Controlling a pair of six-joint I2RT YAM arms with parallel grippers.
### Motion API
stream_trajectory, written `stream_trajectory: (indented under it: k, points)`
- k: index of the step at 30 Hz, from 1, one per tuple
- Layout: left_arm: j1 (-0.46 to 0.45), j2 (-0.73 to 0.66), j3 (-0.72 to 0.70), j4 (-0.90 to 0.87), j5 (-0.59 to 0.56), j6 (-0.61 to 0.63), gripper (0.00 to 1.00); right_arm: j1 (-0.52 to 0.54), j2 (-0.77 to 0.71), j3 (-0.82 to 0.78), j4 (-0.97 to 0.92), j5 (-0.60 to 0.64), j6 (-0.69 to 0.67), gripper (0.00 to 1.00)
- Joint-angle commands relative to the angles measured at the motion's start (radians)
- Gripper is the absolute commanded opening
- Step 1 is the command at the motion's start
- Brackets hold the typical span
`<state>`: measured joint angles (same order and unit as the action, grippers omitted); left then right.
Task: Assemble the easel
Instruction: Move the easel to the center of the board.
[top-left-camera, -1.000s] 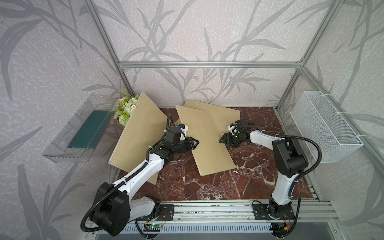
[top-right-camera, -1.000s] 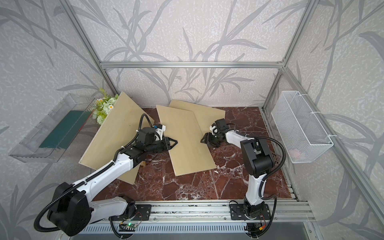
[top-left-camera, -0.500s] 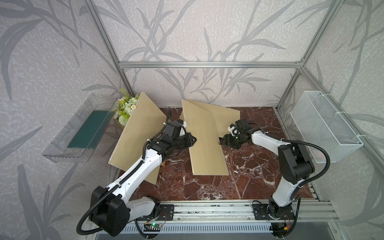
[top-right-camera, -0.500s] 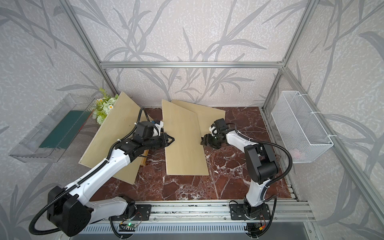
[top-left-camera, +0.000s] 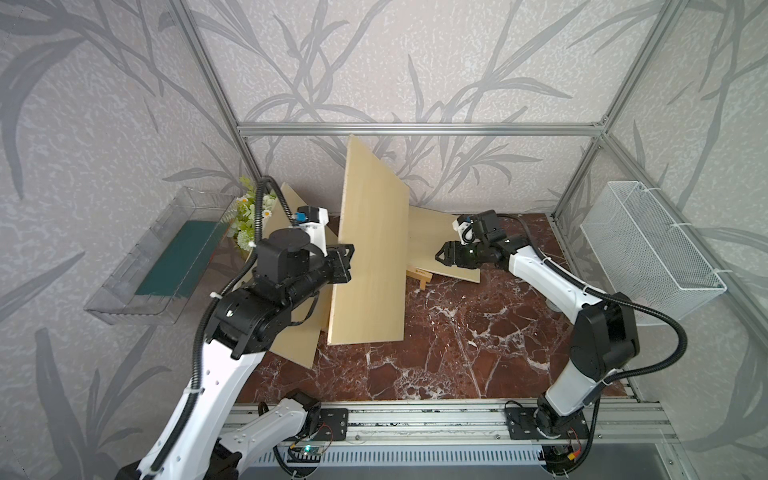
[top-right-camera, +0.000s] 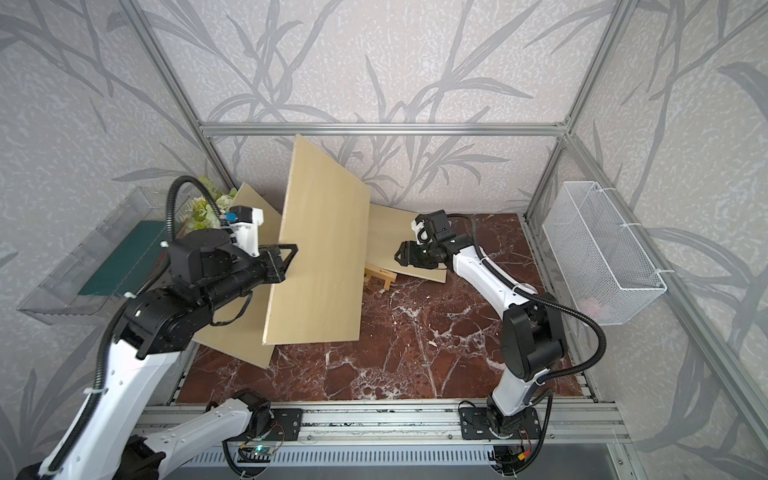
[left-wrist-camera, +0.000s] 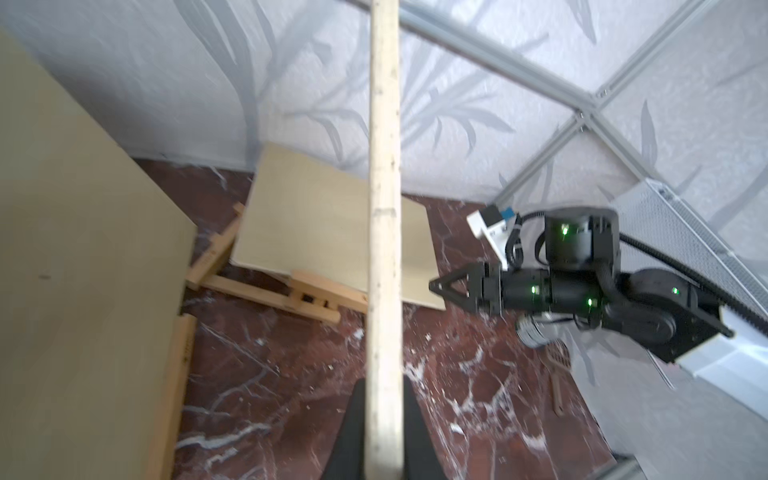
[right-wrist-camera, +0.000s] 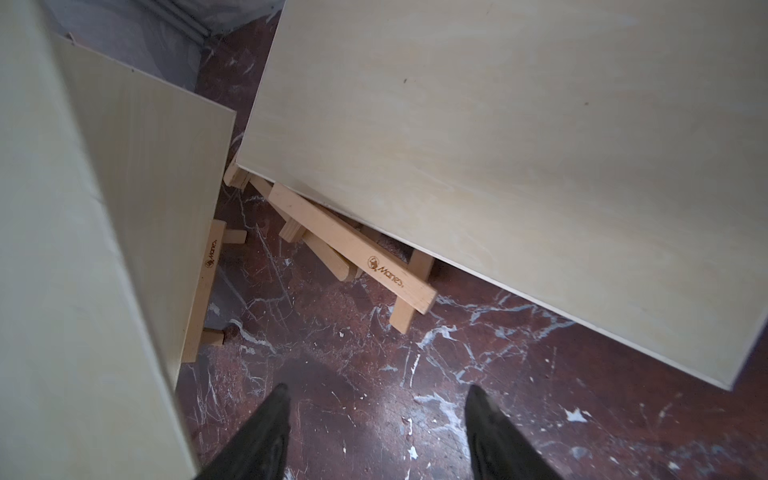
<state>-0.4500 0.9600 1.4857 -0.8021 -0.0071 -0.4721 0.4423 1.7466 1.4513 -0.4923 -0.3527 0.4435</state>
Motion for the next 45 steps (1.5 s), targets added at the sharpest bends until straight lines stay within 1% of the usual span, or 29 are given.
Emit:
stream_trajectory:
  k: [1, 5, 10, 13, 16, 24, 27, 30, 33, 36, 41, 45]
  points:
    - [0.004, -0.06, 0.029, 0.206, -0.182, 0.039, 0.0, 0.055, 0.074, 0.041, -0.069, 0.028, -0.016, 0.66]
    - [0.004, -0.067, 0.002, 0.218, -0.217, 0.033, 0.0, 0.106, 0.164, 0.105, -0.086, 0.064, -0.033, 0.67]
    - [0.004, -0.058, -0.002, 0.181, -0.245, 0.034, 0.0, 0.142, 0.29, 0.255, -0.168, 0.143, -0.122, 0.74]
    - [0.004, -0.057, -0.001, 0.166, -0.249, 0.031, 0.0, 0.158, 0.348, 0.328, -0.207, 0.204, -0.178, 0.78]
    - [0.004, -0.056, -0.005, 0.164, -0.251, 0.028, 0.0, 0.177, 0.401, 0.387, -0.222, 0.24, -0.249, 0.8]
    - [0.006, -0.019, 0.017, 0.119, -0.262, 0.023, 0.0, 0.203, 0.55, 0.531, -0.259, 0.2, -0.425, 0.79]
    - [0.005, -0.015, 0.008, 0.118, -0.252, 0.008, 0.0, 0.202, 0.562, 0.537, -0.26, 0.182, -0.465, 0.74]
    - [0.005, -0.015, -0.006, 0.122, -0.252, -0.005, 0.0, 0.204, 0.552, 0.523, -0.266, 0.125, -0.47, 0.65]
    - [0.006, -0.009, -0.012, 0.123, -0.248, -0.011, 0.0, 0.206, 0.525, 0.462, -0.227, 0.065, -0.452, 0.59]
    - [0.006, 0.002, -0.013, 0.124, -0.243, -0.014, 0.0, 0.21, 0.518, 0.415, -0.191, 0.042, -0.444, 0.53]
    - [0.006, 0.011, -0.008, 0.129, -0.223, -0.024, 0.0, 0.212, 0.542, 0.405, -0.172, 0.032, -0.428, 0.51]
    - [0.005, 0.008, -0.008, 0.128, -0.222, -0.028, 0.0, 0.208, 0.539, 0.398, -0.157, 0.051, -0.418, 0.33]
